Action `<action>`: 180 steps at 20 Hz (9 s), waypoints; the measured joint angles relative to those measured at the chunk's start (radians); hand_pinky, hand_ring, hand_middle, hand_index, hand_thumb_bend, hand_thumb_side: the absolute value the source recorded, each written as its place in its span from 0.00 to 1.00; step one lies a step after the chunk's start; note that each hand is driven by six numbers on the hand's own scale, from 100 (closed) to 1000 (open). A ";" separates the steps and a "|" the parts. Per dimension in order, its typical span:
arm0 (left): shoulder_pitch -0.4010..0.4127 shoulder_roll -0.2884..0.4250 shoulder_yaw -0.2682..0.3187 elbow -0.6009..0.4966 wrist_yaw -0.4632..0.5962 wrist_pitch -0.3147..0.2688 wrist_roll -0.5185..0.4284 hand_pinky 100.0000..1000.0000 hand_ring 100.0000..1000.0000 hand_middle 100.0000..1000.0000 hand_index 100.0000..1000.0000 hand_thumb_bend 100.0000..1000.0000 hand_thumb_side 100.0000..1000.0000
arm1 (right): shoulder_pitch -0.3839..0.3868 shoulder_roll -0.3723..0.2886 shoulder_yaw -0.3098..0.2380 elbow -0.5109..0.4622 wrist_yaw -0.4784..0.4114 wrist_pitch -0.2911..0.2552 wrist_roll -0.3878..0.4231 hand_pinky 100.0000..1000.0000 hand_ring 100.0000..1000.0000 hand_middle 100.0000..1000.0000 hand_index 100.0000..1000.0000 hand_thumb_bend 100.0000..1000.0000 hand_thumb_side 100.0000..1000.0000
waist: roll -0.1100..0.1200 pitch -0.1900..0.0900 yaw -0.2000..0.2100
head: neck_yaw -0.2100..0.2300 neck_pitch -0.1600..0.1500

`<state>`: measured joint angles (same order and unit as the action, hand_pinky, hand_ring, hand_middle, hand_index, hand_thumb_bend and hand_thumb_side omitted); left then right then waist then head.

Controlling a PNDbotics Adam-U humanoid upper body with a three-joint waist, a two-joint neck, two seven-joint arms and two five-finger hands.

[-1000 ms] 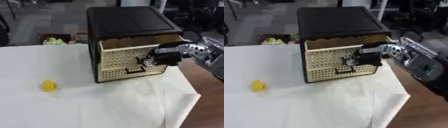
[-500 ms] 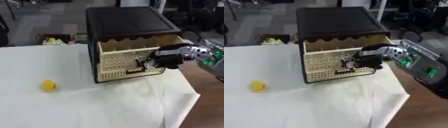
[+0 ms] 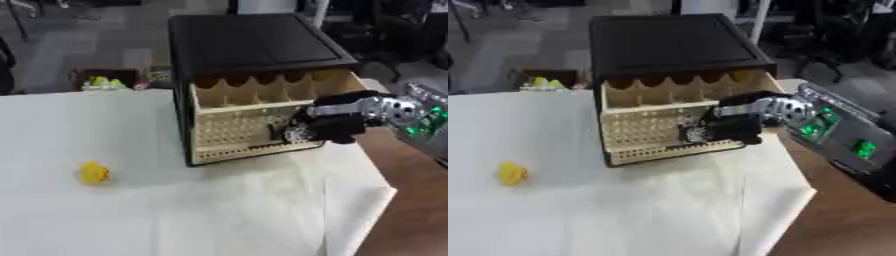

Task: Pick up objects from table and place into drawer.

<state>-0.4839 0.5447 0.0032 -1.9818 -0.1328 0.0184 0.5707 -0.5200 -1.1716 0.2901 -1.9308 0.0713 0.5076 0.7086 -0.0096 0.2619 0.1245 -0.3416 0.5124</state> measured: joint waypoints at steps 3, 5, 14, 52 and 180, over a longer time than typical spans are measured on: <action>0.000 0.000 0.000 0.000 0.000 -0.001 -0.001 0.76 0.88 0.85 0.90 0.00 1.00 | -0.012 0.010 0.010 0.009 0.000 0.006 0.007 0.00 0.00 0.00 0.74 0.06 1.00 | 0.002 -0.005 -0.002 | 0.007 0.006; 0.000 0.000 0.000 0.000 0.000 -0.001 -0.001 0.76 0.88 0.85 0.90 0.00 1.00 | -0.016 0.015 0.013 0.011 0.000 0.012 0.013 0.00 0.00 0.00 0.74 0.06 1.00 | 0.003 -0.008 -0.002 | 0.022 0.011; 0.000 0.000 0.000 0.000 0.000 -0.002 -0.002 0.76 0.88 0.86 0.90 0.00 1.00 | -0.016 0.024 0.019 0.012 -0.001 0.006 0.019 0.00 0.00 0.00 0.74 0.06 1.00 | 0.013 -0.017 -0.005 | 0.097 0.015; -0.001 0.000 0.000 0.000 0.000 -0.003 -0.003 0.76 0.88 0.86 0.90 0.00 1.00 | 0.034 0.012 0.012 -0.041 -0.047 0.029 -0.004 0.00 0.00 0.00 0.72 0.07 1.00 | 0.006 -0.034 -0.021 | 0.041 0.023; -0.065 0.011 0.000 0.000 -0.156 0.110 -0.051 0.74 0.83 0.79 0.86 0.00 1.00 | -0.112 0.492 -0.407 -0.058 0.393 -0.418 -1.615 0.55 0.73 0.63 0.86 0.00 1.00 | 0.074 0.096 -0.045 | 0.224 0.049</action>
<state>-0.5485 0.5559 0.0028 -1.9818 -0.2886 0.1288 0.5200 -0.6317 -0.6794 -0.1173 -1.9891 0.4645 0.0894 -0.9063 0.0646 0.3580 0.0799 -0.1181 0.5615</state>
